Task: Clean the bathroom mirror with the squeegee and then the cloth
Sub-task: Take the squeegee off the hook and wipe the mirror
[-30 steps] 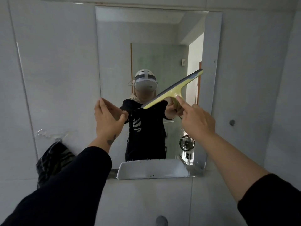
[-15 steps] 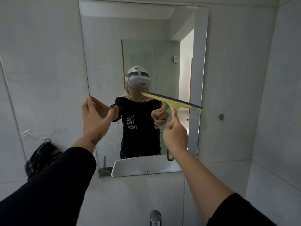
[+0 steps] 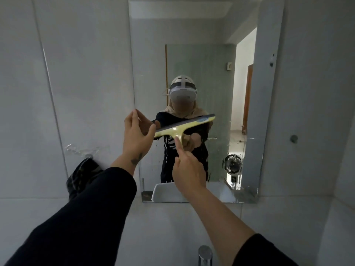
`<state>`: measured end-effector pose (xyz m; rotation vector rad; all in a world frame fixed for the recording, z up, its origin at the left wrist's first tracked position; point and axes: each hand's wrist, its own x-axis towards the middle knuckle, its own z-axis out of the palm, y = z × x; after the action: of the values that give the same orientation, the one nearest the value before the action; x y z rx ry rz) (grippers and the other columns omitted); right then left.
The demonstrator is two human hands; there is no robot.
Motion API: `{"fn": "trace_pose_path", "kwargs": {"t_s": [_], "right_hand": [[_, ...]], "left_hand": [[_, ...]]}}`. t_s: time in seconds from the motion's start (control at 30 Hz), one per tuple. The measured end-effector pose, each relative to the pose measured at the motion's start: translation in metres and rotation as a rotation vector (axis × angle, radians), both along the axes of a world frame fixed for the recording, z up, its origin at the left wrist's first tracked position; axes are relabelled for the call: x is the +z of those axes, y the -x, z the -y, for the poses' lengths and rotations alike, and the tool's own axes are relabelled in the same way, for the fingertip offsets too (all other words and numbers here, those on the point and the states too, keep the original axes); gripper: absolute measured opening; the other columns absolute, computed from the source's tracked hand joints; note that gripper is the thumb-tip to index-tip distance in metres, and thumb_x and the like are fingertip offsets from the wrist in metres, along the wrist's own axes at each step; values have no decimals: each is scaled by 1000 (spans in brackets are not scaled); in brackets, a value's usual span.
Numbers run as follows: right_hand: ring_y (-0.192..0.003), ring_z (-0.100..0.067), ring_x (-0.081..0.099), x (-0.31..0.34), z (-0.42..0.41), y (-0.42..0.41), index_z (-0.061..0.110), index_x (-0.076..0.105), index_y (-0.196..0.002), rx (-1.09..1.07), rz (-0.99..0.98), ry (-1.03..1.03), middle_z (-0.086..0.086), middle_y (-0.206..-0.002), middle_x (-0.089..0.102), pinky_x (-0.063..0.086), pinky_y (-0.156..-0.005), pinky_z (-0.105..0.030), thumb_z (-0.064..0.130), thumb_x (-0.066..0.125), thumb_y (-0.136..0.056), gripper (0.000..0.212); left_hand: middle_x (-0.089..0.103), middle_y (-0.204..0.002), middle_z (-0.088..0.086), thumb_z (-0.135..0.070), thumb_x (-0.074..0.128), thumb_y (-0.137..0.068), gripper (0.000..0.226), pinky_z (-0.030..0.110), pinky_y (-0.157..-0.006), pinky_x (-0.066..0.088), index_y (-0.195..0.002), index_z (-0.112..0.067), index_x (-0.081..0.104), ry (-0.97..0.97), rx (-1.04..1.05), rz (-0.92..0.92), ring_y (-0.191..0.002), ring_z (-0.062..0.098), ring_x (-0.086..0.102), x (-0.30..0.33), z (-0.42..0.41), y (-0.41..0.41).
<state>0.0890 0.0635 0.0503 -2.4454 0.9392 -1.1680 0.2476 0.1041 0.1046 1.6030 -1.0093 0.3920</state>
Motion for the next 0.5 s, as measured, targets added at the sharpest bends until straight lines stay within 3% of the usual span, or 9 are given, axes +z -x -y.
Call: {"fn": "trace_pose_path", "kwargs": {"t_s": [0.13, 0.23, 0.33, 0.5], "right_hand": [[-81, -29, 58, -2, 4, -1, 39, 9, -150, -11, -127, 98, -10, -111, 55, 40, -59, -33, 13, 41, -94, 69], [-73, -28, 53, 1, 16, 17, 44, 9, -148, -47, -248, 213, -8, -111, 54, 36, -55, -33, 9, 40, -90, 74], [-64, -24, 40, 3, 28, 39, 48, 13, -146, -109, -294, 291, -6, -104, 53, 24, -47, -29, 7, 39, -88, 76], [-63, -22, 43, 1, 47, 71, 52, 13, -144, -182, -314, 289, -2, -91, 46, 35, -54, -32, 5, 40, -88, 78]], "left_hand": [[21, -151, 4, -29, 53, -93, 72, 28, -104, 33, -150, -10, 15, -33, 95, 33, -133, 19, 36, -7, 1, 3], [20, -152, 8, -26, 52, -92, 72, 39, -109, 33, -150, -9, 13, -61, 140, 49, -137, 24, 29, -23, -1, 7], [16, -155, 10, -26, 55, -90, 79, 49, -110, 32, -151, -10, 8, -135, 193, 84, -139, 28, 24, -43, -2, 10], [-15, -159, 6, -39, 53, -92, 88, 59, -115, 12, -151, -14, -7, -428, 431, 330, -147, 26, -6, -65, -2, 17]]}}
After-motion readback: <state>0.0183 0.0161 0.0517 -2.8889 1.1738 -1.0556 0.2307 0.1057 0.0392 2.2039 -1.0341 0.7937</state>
